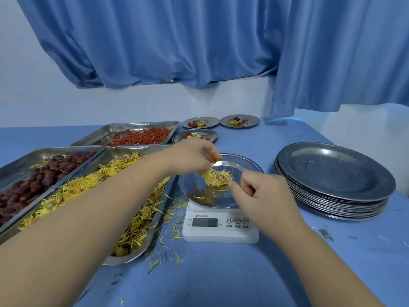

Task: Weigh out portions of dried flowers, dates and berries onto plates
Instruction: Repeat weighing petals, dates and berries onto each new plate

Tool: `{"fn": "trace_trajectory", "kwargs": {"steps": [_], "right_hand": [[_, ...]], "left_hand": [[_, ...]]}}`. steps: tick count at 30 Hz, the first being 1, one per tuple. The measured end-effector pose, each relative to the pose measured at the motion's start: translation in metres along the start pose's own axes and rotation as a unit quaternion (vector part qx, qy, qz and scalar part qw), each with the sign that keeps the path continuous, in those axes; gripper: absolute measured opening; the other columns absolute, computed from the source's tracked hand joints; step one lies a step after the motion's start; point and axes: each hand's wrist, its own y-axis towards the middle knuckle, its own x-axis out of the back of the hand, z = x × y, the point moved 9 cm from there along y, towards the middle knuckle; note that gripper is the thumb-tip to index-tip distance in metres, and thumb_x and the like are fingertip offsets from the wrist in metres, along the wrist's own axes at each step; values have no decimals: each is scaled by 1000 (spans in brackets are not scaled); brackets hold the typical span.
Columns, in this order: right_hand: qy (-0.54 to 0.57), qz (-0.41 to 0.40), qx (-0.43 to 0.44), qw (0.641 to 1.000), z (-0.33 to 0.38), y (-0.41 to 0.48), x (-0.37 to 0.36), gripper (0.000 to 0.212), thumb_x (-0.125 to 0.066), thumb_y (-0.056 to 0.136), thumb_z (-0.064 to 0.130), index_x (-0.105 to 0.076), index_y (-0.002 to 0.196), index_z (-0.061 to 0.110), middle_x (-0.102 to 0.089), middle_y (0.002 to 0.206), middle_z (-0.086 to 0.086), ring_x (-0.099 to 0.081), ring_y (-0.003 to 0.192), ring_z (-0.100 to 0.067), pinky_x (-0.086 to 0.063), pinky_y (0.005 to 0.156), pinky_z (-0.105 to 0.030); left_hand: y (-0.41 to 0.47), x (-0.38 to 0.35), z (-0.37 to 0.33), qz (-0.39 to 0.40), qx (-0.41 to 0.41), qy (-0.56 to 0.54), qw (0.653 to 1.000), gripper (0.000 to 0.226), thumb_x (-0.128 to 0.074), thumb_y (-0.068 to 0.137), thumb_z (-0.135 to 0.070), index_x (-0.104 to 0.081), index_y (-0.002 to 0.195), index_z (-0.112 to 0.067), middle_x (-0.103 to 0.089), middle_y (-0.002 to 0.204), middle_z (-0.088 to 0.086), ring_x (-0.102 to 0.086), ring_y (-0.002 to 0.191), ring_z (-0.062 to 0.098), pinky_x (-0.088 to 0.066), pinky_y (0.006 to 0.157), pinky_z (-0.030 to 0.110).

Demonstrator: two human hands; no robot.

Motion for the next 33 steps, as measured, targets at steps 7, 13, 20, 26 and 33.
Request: {"fn": "trace_trajectory", "kwargs": {"steps": [7,13,20,26,33], "right_hand": [[-2,12,-5,1000,2,-2,-3,54,-67,83,24,-22,53,21,-24,44,4,-27,47,-16,-35,48,-39],[-25,43,26,998,15,-10,-16,56,-67,82,23,-20,53,23,-24,43,4,-28,46,-15,-30,47,-33],[-42,68,53,995,47,-12,-38,23,-54,86,39,-45,68,28,-43,51,8,-47,55,-13,-36,49,-29],[-79,91,132,984,100,6,-77,20,-49,88,34,-58,100,22,-40,57,14,-48,54,-14,-40,50,-31],[-121,72,151,978,93,-5,-90,6,-59,82,24,-62,86,21,-54,62,11,-53,56,-13,-42,43,-28]], "left_hand": [[-11,15,11,-32,-14,28,999,22,-60,89,-13,-68,100,-30,-66,101,-15,-66,93,5,-54,80,26],[-35,35,24,-61,-4,-17,998,22,-58,91,-14,-69,97,-32,-71,98,-13,-68,84,0,-50,74,20],[-87,92,78,-129,50,-16,990,18,-58,94,-18,-69,98,-32,-72,99,-14,-69,86,0,-54,78,29],[-132,169,153,-207,137,-7,969,17,-56,96,-22,-68,102,-31,-72,100,-1,-69,87,12,-55,78,30],[-170,202,245,-244,239,31,939,15,-54,97,-26,-67,95,-33,-68,109,11,-62,99,32,-45,93,43]]}}
